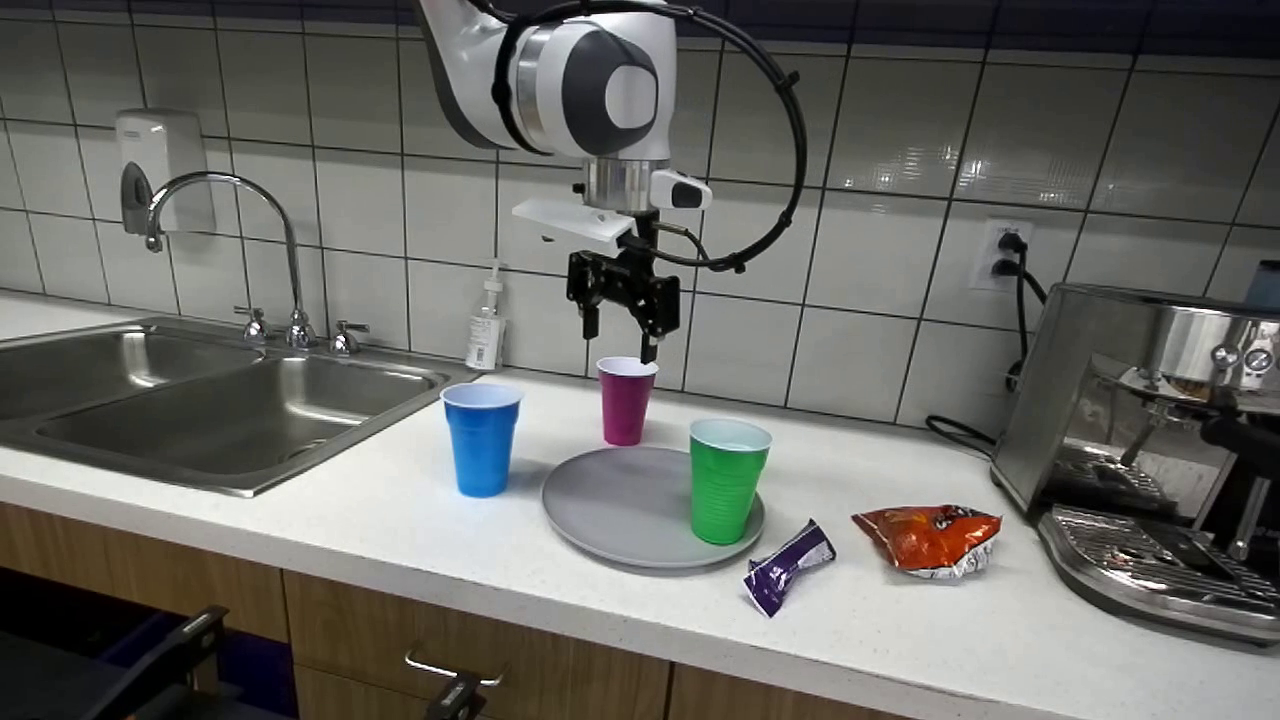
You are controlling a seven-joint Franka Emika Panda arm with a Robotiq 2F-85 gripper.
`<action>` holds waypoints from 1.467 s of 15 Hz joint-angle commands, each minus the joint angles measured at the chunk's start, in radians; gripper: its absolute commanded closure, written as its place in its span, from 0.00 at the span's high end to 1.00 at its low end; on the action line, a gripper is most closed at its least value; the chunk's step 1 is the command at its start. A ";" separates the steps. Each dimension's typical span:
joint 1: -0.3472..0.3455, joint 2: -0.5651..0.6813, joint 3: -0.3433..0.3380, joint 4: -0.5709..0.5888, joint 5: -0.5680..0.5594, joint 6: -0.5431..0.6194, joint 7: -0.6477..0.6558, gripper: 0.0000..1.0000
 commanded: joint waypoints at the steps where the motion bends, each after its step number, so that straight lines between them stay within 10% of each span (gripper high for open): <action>1: 0.014 0.009 0.020 0.031 0.004 0.003 0.030 1.00; 22: 0.108 0.203 0.013 0.247 -0.067 0.003 0.153 1.00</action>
